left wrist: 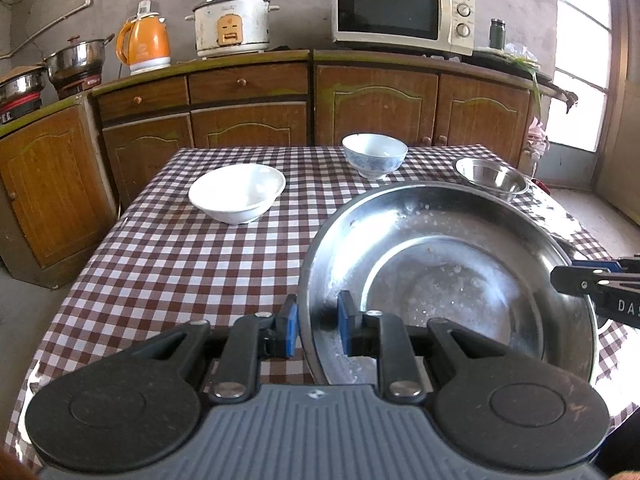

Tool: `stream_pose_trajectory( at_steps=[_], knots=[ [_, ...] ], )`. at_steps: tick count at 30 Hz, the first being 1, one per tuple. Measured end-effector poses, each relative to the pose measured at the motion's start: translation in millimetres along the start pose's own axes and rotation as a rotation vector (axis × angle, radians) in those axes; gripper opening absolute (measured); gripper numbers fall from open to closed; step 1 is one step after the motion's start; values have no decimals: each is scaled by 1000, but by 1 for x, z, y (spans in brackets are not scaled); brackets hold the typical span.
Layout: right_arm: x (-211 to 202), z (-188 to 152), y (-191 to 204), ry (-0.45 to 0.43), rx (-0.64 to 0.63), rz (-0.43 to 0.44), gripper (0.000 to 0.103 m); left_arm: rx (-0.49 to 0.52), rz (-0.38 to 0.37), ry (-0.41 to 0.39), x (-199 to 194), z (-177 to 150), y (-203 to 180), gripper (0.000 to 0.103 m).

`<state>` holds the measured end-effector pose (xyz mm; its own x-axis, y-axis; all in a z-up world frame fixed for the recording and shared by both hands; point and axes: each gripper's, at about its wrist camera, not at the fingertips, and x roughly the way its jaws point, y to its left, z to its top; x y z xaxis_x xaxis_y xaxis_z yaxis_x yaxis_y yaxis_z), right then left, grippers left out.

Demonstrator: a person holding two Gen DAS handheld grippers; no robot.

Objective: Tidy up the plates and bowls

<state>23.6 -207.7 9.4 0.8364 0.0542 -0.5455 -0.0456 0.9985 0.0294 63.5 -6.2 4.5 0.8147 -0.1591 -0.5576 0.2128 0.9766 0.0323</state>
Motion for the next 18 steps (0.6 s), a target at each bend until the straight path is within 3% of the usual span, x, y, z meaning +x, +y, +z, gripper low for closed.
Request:
stream_pose_trajectory(
  at_steps=[18],
  knots=[
    [31, 6, -9, 33, 7, -13, 20, 5, 5, 18, 26, 7, -5, 23]
  ],
)
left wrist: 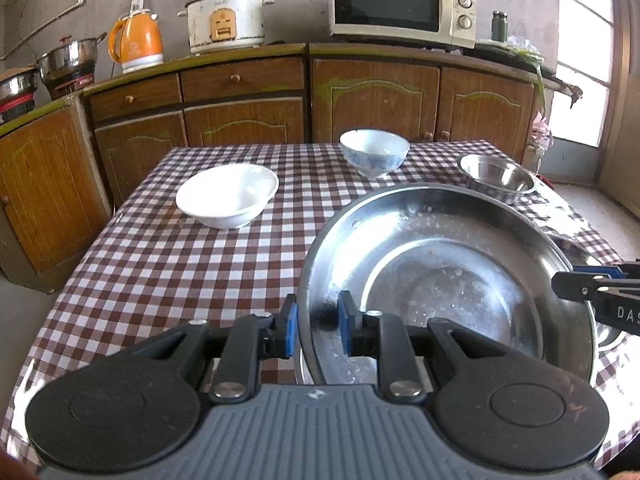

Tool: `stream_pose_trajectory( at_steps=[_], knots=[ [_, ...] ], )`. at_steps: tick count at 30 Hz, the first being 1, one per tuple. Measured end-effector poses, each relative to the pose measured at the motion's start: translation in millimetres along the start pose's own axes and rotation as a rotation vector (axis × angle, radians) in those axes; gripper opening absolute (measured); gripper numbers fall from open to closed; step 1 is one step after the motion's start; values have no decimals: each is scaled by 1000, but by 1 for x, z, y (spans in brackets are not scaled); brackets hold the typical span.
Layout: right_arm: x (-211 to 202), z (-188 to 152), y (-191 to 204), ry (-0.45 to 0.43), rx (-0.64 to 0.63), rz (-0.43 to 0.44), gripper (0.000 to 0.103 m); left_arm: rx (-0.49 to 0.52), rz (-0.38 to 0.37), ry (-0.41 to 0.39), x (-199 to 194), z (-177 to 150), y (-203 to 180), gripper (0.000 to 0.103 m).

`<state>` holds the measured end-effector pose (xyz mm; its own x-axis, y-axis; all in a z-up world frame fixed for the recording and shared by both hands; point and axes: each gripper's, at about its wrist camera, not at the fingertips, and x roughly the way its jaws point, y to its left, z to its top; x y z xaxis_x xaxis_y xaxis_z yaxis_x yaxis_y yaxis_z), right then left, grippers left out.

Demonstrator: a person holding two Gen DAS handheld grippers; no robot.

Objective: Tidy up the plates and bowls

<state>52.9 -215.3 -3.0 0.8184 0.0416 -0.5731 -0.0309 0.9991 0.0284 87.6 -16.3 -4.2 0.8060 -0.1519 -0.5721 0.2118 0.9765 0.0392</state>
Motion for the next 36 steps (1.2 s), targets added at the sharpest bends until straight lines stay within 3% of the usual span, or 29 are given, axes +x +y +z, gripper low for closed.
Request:
stream_pose_trajectory(
  at_steps=[22, 36],
  knots=[
    [59, -16, 5, 101, -23, 1, 20, -12, 5, 96, 44, -20, 10, 23],
    [68, -18, 6, 110, -28, -6, 20, -19, -7, 114, 56, -25, 12, 23]
  ],
)
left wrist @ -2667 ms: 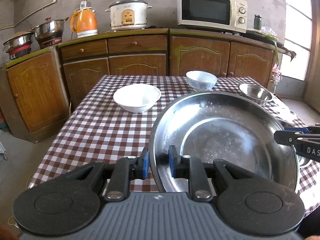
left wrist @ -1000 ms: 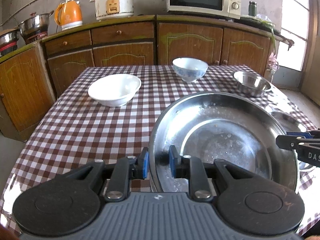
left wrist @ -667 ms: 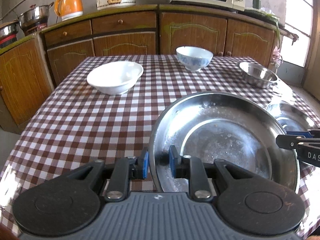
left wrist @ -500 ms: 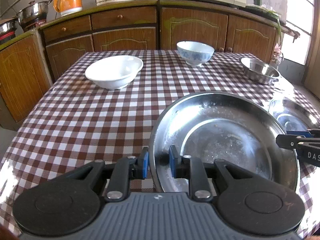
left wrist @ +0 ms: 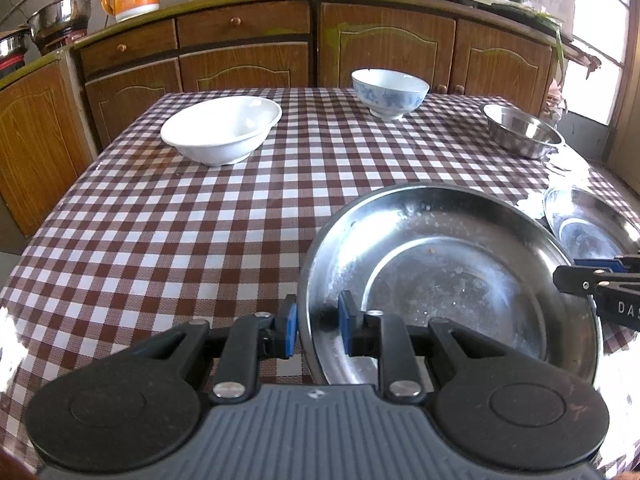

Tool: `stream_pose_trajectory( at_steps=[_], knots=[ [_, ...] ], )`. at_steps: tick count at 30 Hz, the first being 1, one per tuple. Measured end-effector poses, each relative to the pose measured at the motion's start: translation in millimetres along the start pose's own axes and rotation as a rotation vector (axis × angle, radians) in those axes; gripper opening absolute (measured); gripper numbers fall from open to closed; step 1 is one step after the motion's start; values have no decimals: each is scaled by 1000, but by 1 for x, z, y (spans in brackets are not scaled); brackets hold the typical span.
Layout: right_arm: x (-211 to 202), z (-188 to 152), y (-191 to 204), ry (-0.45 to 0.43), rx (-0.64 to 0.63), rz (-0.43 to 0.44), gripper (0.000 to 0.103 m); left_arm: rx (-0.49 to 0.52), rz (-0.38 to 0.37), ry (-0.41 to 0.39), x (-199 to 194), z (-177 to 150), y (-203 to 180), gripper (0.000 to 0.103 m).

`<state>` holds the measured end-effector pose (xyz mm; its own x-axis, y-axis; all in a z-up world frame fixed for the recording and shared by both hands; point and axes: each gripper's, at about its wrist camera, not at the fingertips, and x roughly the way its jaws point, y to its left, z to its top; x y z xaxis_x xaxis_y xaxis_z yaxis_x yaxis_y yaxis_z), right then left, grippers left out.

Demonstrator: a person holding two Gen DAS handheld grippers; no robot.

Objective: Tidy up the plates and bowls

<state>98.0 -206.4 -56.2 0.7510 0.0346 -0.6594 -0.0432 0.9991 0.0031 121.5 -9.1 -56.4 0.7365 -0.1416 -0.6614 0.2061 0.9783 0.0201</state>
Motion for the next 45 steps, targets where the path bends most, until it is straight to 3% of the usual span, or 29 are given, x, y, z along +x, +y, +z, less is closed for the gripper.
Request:
stream_pose_trajectory(
  at_steps=[40, 45],
  knots=[
    [-12, 4, -1, -26, -14, -14, 21, -12, 19, -3, -5, 0, 9, 24],
    [-25, 2, 2, -50, -19, -8, 25, -26, 18, -22, -17, 2, 8, 30]
  ],
)
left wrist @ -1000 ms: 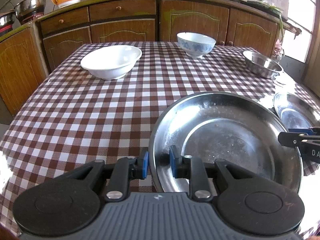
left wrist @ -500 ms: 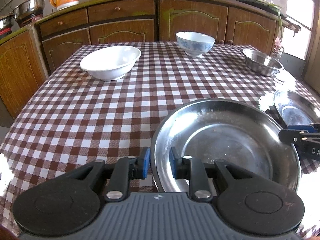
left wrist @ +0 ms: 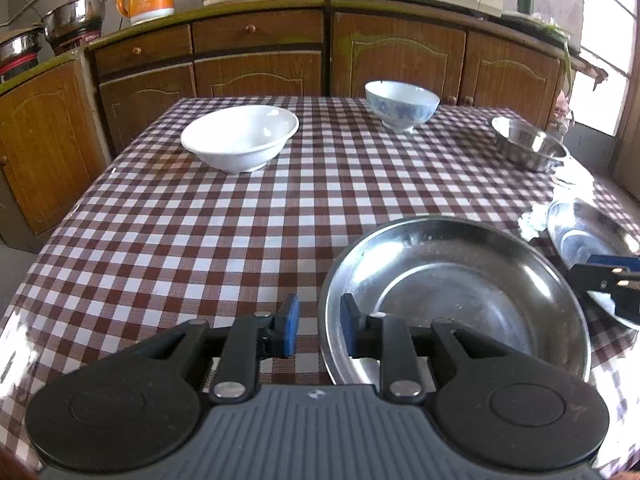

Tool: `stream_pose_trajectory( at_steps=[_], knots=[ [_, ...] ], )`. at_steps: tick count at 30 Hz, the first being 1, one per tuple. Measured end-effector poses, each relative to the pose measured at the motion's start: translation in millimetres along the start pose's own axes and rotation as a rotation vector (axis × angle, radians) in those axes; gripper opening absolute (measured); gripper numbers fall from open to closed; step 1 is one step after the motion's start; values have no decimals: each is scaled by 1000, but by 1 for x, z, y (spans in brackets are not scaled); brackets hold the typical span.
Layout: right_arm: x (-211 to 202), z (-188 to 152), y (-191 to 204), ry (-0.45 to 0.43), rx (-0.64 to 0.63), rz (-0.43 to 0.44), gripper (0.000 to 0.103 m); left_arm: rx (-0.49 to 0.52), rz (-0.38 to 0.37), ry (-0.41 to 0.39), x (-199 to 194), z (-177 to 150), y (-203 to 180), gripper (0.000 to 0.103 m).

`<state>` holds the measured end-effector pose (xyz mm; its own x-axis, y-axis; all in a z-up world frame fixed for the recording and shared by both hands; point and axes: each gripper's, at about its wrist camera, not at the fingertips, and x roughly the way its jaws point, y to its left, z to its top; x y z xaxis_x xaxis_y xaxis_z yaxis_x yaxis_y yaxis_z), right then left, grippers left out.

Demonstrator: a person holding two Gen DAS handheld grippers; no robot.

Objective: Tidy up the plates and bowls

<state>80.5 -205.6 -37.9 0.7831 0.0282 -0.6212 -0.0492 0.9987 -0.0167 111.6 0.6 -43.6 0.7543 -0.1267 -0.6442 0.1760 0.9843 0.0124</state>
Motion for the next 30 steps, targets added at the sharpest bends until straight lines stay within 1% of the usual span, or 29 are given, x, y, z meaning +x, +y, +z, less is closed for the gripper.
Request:
stream_pose_trajectory(
  at_steps=[1, 2, 3, 4, 5, 6, 7, 9, 11, 15, 28, 30],
  knots=[
    [-2, 0, 1, -3, 0, -1, 29, -6, 1, -5, -3, 0, 0, 33],
    [-4, -1, 1, -7, 2, -2, 34, -12, 2, -8, -5, 0, -1, 42],
    [-7, -1, 1, -11, 5, -2, 38, -21, 4, -13, -8, 0, -1, 53],
    [-9, -2, 1, -16, 8, -2, 48, -26, 5, -20, -11, 0, -1, 59],
    [-12, -2, 1, -21, 11, -6, 58, -29, 7, -30, -15, 0, -2, 67],
    [-15, -2, 1, -29, 12, -8, 61, -31, 11, -37, -17, 0, -3, 72],
    [-18, -3, 1, -36, 12, -8, 62, -31, 15, -42, -20, 1, -4, 73],
    [-24, -3, 1, -42, 11, -8, 63, -30, 14, -42, -25, 2, -8, 80],
    [-29, -4, 0, -48, 7, -8, 65, -30, 11, -49, -31, 2, -11, 82],
    [-38, -7, -3, -56, 16, -6, 66, -16, 8, -62, -41, 3, -19, 88],
    [-66, -10, -19, -92, 42, -14, 66, 3, -47, -84, -63, 5, -51, 91],
    [-69, -11, -21, -99, 43, -22, 66, 5, -50, -93, -67, 5, -56, 93]
  ],
)
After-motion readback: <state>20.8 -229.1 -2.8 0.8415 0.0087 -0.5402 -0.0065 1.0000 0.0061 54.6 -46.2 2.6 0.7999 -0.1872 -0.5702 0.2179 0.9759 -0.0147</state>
